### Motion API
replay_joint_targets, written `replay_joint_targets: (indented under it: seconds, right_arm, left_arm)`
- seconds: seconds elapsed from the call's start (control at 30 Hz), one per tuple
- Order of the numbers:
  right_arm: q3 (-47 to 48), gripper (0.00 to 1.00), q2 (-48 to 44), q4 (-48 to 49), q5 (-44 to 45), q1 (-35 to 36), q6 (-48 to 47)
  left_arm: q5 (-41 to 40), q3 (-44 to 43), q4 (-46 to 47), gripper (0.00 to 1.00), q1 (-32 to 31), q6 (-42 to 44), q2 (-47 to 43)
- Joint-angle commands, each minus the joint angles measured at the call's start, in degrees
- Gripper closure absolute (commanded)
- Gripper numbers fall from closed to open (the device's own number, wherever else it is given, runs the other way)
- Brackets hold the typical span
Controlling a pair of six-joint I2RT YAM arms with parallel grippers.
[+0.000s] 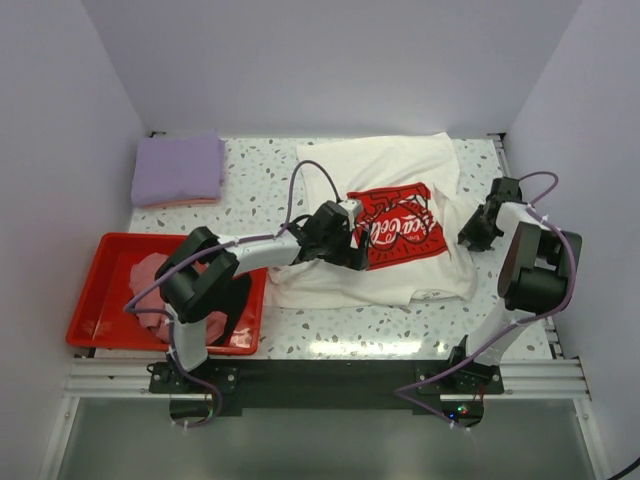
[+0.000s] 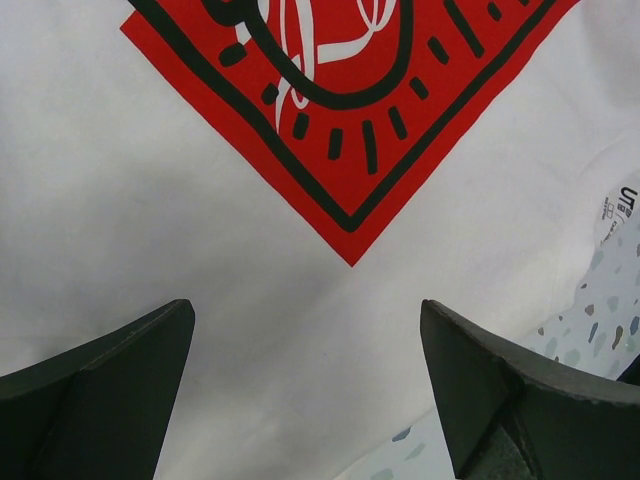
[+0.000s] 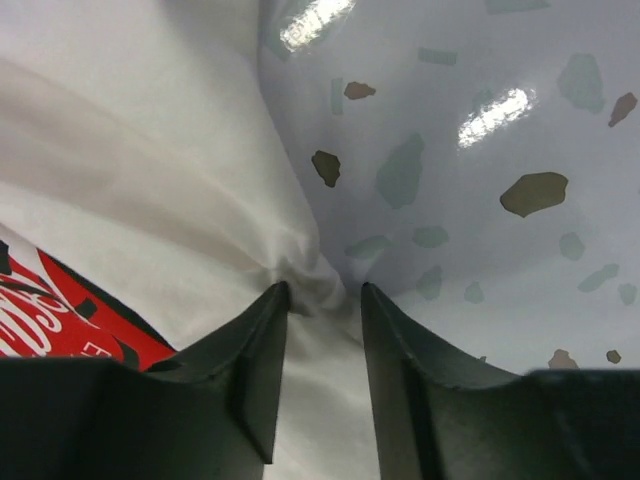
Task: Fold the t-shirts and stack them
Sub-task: Flatten the tshirt out
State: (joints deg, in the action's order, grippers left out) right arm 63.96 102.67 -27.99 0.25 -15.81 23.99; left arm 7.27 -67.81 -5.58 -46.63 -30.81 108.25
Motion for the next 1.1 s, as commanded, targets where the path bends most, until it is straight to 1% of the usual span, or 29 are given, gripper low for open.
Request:
replay_joint_targets:
  seconds: [0.0,0.03,0.1,0.13,0.17,0.2,0.27,0.33,0.37,0.4,0.47,0.5,0.6,0.67,0.73,0.8,0.83,0.9,0.93,0.97,1.0,1.03,1.07]
  right_arm:
    - [-2.78,0.67,-3.18,3.54,-4.89,-0.01,1.85]
    - [-3.40,0.71,-3.44,3.99,-5.17,0.08,2.11]
    - [-4.80,0.77,-3.71,4.87,-5.35,0.52,2.64]
    - [-5.16,0.88,-4.06,5.05,-5.35,0.69,2.73]
    - [-5.34,0.95,-4.32,5.14,-5.26,0.78,2.73]
    - [-5.17,1.00,-4.67,4.61,-5.09,0.96,2.56]
    - [-4.55,1.00,-7.03,3.12,-2.99,1.22,2.47]
    - [-2.97,1.00,-9.67,-0.48,-1.14,1.75,2.29]
    - [-2.36,1.00,-12.21,-2.05,0.78,2.19,2.29]
    - [-0.87,1.00,-13.36,-5.64,2.02,2.71,2.20]
    - [0.19,1.00,-16.09,-8.74,5.18,4.64,2.47]
    - [0.72,1.00,-18.45,-11.36,8.94,5.26,2.82]
    - [2.74,1.00,-20.49,-13.76,13.53,5.88,2.82]
    - [6.06,1.00,-19.53,-14.54,15.82,5.88,2.21]
    - [9.50,1.00,-15.50,-16.04,19.34,5.79,1.50]
    - [14.33,1.00,-12.07,-16.57,20.48,5.88,1.06]
    - [16.17,1.00,-8.14,-16.49,21.71,5.79,1.06]
    - [23.46,1.00,-3.64,-19.54,22.16,5.79,1.06]
    - [26.18,1.00,0.99,-20.87,23.90,5.88,1.50]
    - [29.87,0.97,2.86,-21.66,24.35,5.88,1.59]
    - [31.82,0.91,5.06,-22.54,24.44,5.88,1.50]
    - [33.66,0.66,6.73,-23.94,25.05,5.79,1.76]
    - [35.94,0.60,8.75,-25.70,26.37,5.79,1.76]
  left_arm:
    - [0.73,-0.92,2.16,0.00,0.22,-0.13,1.17]
    - [0.73,-0.66,2.07,0.00,0.31,-0.57,1.18]
    - [0.73,0.22,2.33,0.00,0.49,-1.53,0.57]
    - [0.47,0.57,2.59,0.00,0.58,-1.71,0.04]
    - [0.29,1.10,2.60,0.00,0.49,-1.71,-0.49]
    - [-0.14,1.97,2.77,0.00,0.58,-1.71,-1.97]
    - [-0.50,3.03,2.60,0.00,0.40,-1.80,-3.65]
    - [-0.94,4.44,1.99,0.00,0.40,-1.97,-6.55]
    - [-0.85,4.53,1.72,0.00,0.23,-2.15,-8.65]
    - [-1.20,5.49,1.89,0.00,0.05,-2.15,-9.88]
    - [-1.47,6.29,2.42,0.00,-0.65,-1.80,-13.13]
    - [-1.55,6.81,2.42,0.00,-0.91,-1.54,-14.02]
    - [-2.52,7.51,1.63,0.00,-1.71,-1.01,-16.40]
    - [-2.43,7.78,0.84,0.00,-2.23,-1.01,-17.54]
    - [-2.35,8.66,0.58,0.00,-2.85,-0.92,-18.42]
    - [-2.78,9.71,0.49,0.00,-3.90,-0.92,-19.47]
    - [-3.13,9.98,0.23,0.00,-4.34,-0.92,-19.74]
    - [-4.10,10.77,-0.30,0.00,-5.40,-0.92,-20.62]
    - [-4.45,11.29,-0.83,0.00,-5.83,-0.83,-20.79]
    - [-4.89,11.56,-1.18,0.00,-6.53,-1.09,-21.14]
    - [-5.16,12.43,-1.36,0.00,-6.80,-1.27,-21.23]
    - [-5.07,12.79,-1.45,0.00,-7.15,-1.88,-21.32]
    - [-5.07,13.75,-1.36,0.00,-7.77,-2.15,-21.58]
